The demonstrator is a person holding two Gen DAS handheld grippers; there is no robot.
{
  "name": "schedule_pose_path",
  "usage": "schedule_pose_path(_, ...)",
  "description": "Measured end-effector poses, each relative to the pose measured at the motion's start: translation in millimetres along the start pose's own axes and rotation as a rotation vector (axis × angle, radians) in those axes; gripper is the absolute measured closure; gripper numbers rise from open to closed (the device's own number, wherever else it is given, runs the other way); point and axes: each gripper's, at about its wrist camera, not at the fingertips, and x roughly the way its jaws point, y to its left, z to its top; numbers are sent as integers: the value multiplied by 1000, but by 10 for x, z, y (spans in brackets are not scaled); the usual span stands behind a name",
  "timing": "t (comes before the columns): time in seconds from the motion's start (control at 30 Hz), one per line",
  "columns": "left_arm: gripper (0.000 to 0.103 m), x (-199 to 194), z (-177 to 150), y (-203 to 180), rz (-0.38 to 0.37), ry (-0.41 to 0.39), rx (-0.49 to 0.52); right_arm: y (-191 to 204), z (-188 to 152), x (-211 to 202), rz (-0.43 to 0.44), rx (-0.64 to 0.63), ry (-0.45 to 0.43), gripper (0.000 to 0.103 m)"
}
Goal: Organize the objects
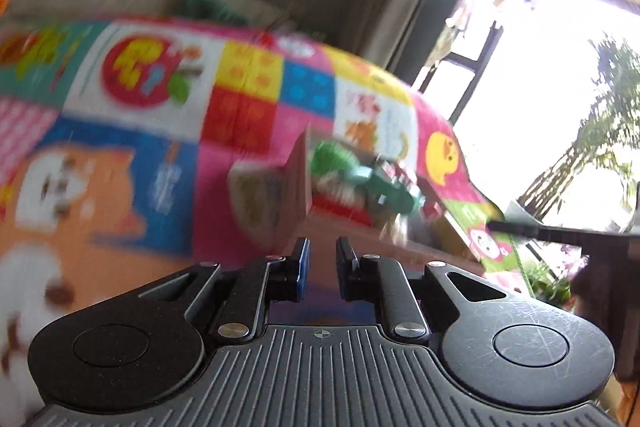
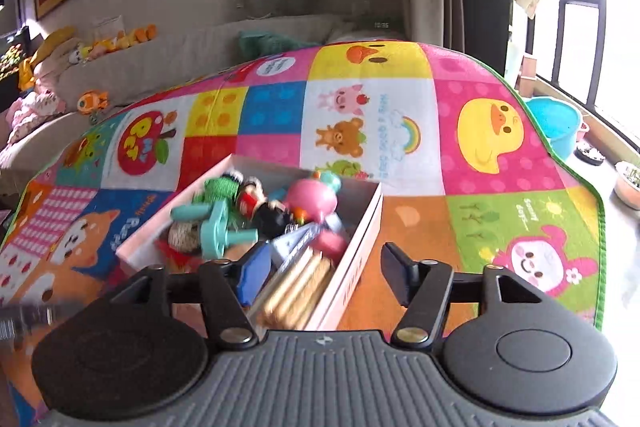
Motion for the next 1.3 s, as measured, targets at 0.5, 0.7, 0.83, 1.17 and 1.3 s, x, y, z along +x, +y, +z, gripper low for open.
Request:
schedule_pose_path(0.5, 14, 968, 388, 3, 387, 327, 120, 289, -509, 334, -16, -143, 44, 41)
schedule_pose_path(0.7, 2, 907, 389, 309, 423, 263, 66, 505, -361, 523, 19, -165, 27, 41)
schedule_pose_path(0.83, 1, 909, 406, 427, 417, 227, 60, 674, -357, 610, -6, -214, 2, 41)
schedule_pose_path(1.17, 2, 240, 309, 177, 324, -33, 106, 645, -378, 351, -66, -86, -3, 16)
schedule_pose_path(1.3, 2, -209, -61, -105, 225, 9, 151, 653, -617, 51, -65, 0, 49, 4)
